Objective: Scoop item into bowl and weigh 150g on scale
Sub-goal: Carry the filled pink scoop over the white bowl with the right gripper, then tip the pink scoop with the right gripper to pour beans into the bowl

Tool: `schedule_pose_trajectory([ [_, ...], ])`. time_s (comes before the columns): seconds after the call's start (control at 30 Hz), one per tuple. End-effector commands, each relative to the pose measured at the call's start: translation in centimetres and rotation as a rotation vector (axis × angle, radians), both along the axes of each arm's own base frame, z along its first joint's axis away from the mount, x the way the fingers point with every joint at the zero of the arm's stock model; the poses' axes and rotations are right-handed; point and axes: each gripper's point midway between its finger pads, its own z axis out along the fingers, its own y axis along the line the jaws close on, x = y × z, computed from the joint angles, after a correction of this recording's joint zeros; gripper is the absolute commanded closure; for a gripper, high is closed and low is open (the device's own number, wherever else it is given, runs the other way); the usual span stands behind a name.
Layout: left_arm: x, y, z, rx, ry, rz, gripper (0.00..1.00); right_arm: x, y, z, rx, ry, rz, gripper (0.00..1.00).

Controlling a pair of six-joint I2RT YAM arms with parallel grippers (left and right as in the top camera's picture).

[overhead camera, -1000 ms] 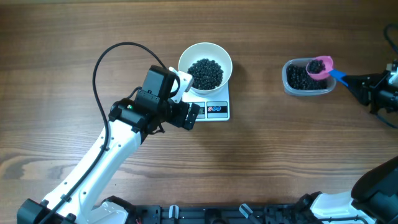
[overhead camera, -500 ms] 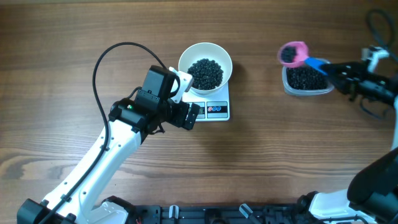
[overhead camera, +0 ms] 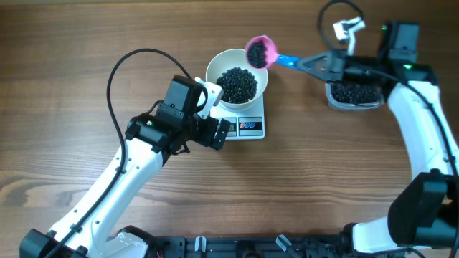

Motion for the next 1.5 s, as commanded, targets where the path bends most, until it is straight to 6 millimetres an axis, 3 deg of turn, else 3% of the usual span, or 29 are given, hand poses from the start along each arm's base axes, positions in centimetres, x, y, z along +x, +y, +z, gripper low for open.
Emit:
schedule_pose_trajectory([
  [0.0,0.3,-0.2,0.9,-0.018,-0.023,-0.009,0.00,1.5,1.9,-1.6,-0.138,-0.066,-0.028,0.96],
  [0.13,0.3,-0.2,0.9,-0.018,-0.023,-0.009,0.00,2.2,3.8,-2.7,-0.270,-0.164,-0.027,0.96],
  [0.4,0.3,-0.2,0.9,-0.018,-0.023,-0.009,0.00,1.5,7.0,-4.0,-0.430,-0.322,0.065,0.96],
  [0.53,0.3,-0.2,0.9,-0.018,-0.023,-0.009,0.00,1.9,6.7,-4.3,-0.483,-0.334,0.038,0.96],
  [0.87,0.3,-0.2,0.9,-0.018,-0.023,-0.009,0.00,1.4,6.2,-1.5,-0.526,-0.471,0.042,0.96],
  [1.07,0.3,-0.2,0.9,-0.018,-0.023,-0.009,0.00,1.7,5.1,-1.7,-0.606,-0.500,0.021,0.96],
  [1.47,0.3,-0.2,0.9,-0.018,-0.023,-0.009,0.00,1.4,5.1,-0.6,-0.636,-0.565,0.029,0.96],
])
